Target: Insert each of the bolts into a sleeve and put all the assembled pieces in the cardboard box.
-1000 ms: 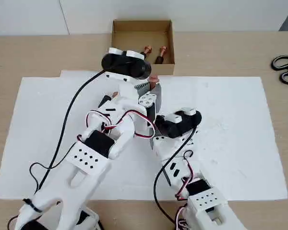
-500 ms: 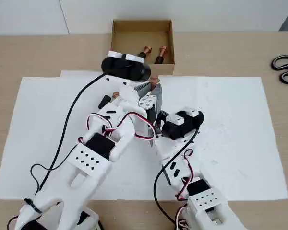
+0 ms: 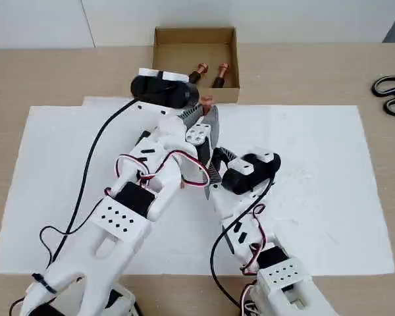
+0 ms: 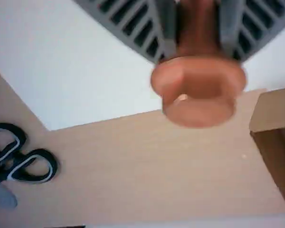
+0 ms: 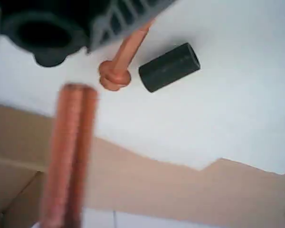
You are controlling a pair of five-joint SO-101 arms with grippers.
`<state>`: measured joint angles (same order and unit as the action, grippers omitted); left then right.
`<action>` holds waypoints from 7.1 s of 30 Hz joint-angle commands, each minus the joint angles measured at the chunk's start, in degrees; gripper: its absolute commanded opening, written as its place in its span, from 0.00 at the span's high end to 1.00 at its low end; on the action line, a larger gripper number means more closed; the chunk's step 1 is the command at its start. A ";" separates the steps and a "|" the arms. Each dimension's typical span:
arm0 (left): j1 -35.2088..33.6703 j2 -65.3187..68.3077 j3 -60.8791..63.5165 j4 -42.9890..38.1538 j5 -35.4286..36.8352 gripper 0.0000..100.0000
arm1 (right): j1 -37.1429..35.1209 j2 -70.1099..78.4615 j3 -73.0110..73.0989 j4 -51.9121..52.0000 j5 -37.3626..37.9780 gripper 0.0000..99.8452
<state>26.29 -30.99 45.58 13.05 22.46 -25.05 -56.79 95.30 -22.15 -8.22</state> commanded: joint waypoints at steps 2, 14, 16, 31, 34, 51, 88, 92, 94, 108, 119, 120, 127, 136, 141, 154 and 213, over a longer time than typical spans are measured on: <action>0.00 -2.46 -0.84 -4.13 -0.53 0.99 | -0.13 -1.27 0.53 -1.63 0.53 0.99; 0.18 -2.55 0.66 -4.13 -0.62 0.99 | -1.89 -1.27 0.53 -1.80 0.35 1.00; 0.18 -2.55 1.54 -4.13 -0.88 0.99 | -1.89 -1.27 0.53 -1.80 0.35 1.00; 3.08 -2.64 4.26 -4.13 -4.66 0.99 | -1.89 -1.27 0.53 -1.63 0.44 1.00; 3.16 -2.64 4.44 -3.96 -4.66 0.99 | -1.89 -1.27 0.53 -1.63 0.44 1.00; 3.25 -12.13 13.67 -3.87 -4.66 0.99 | -1.80 -1.27 0.53 -1.63 0.44 1.00; 2.99 -4.13 7.60 0.18 -4.40 0.99 | -1.89 -1.27 0.53 -1.54 0.70 1.00; 2.99 -4.13 7.69 0.62 -4.40 0.99 | -1.89 -1.27 0.53 -1.54 0.62 1.00; 2.99 -4.13 7.69 0.62 -4.40 0.99 | -1.89 -1.27 0.53 -1.54 0.62 1.00; 2.99 -4.13 8.40 1.14 -4.40 0.99 | -1.89 -1.27 0.53 -1.54 0.62 1.00; 3.25 -4.66 7.96 7.21 -4.40 0.85 | -1.89 -1.27 0.53 -1.54 0.62 1.00; 3.25 -4.66 7.96 7.30 -4.40 0.85 | -1.89 -1.27 0.53 -1.54 0.62 1.00; 2.99 -4.75 7.87 7.56 -4.40 0.85 | -1.89 -1.27 0.53 -1.54 0.62 1.00; 0.35 -19.43 0.22 27.96 -4.40 0.85 | -1.71 -1.27 0.53 -1.54 0.70 1.00; -1.49 -19.96 -0.66 34.02 -4.40 0.85 | -1.63 -1.27 0.53 -1.54 0.70 1.00; -22.07 -20.04 -2.51 42.46 -5.36 0.85 | 9.01 -0.57 -21.36 26.51 0.35 1.00; -38.86 -19.78 -4.53 53.27 -15.65 0.85 | 9.98 125.32 -172.75 52.97 3.60 0.79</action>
<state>-11.96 -49.63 41.71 66.15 7.16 -14.59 70.07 -73.58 30.95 -5.05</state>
